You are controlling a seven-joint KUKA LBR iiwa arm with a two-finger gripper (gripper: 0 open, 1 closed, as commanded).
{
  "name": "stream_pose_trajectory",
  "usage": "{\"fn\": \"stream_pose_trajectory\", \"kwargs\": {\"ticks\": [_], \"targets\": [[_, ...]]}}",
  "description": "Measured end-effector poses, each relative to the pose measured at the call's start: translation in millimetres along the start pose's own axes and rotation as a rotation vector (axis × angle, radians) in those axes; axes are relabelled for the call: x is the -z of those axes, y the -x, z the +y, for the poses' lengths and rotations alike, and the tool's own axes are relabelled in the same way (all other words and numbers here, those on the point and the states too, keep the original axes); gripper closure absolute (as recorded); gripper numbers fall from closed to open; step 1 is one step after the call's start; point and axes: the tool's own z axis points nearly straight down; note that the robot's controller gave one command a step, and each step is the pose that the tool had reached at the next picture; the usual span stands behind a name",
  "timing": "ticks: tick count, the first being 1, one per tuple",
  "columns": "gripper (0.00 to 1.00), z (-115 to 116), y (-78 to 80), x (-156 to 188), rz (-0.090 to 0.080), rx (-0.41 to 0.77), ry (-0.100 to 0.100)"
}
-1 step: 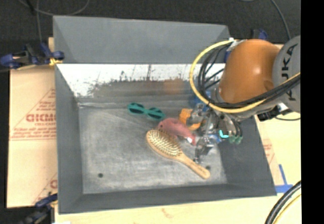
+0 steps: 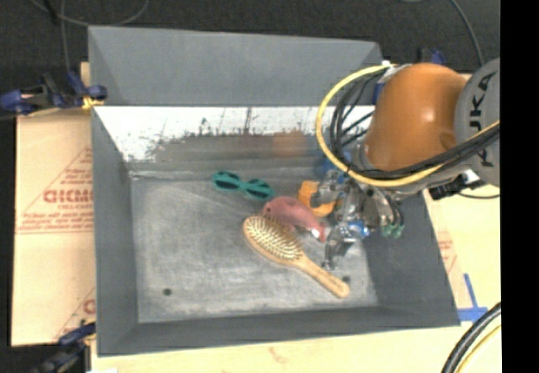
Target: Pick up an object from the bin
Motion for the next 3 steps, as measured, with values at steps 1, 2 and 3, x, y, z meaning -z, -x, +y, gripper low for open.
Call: {"fn": "stream_pose_trajectory", "kwargs": {"ticks": [1,2,3], "targets": [[0.00,3.1,1.8,-4.3,-0.004,-0.013,0.000],[0.00,24.7,-7.4,-35.3,0.001,-0.008,0.001],[1.00,41.7,-16.6,-95.9,0.005,0.002,0.002]]}}
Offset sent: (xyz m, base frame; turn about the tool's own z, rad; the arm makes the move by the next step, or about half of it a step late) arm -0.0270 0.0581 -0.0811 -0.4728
